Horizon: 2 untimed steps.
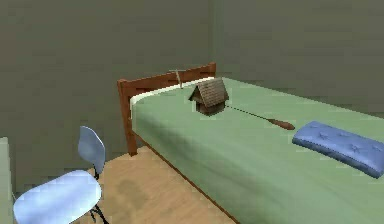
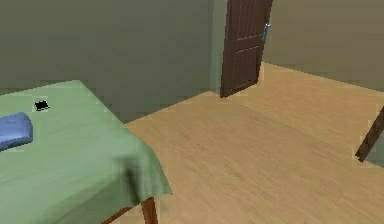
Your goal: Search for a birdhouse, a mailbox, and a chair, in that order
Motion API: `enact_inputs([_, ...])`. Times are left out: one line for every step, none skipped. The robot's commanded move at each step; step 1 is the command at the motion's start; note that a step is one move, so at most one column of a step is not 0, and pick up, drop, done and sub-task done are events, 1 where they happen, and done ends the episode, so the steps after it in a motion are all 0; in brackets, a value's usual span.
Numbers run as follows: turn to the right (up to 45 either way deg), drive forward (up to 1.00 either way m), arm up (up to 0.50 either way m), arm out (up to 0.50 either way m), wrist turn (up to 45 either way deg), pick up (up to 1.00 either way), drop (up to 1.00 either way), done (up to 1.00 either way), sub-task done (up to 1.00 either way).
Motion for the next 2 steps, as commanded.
enact_inputs([45.0,0.00,0.00,0.00,0.0,0.00,0.00,0.00,0.00])
enact_inputs([45.0,0.00,0.00,0.00,0.0,0.00,0.00,0.00,0.00])
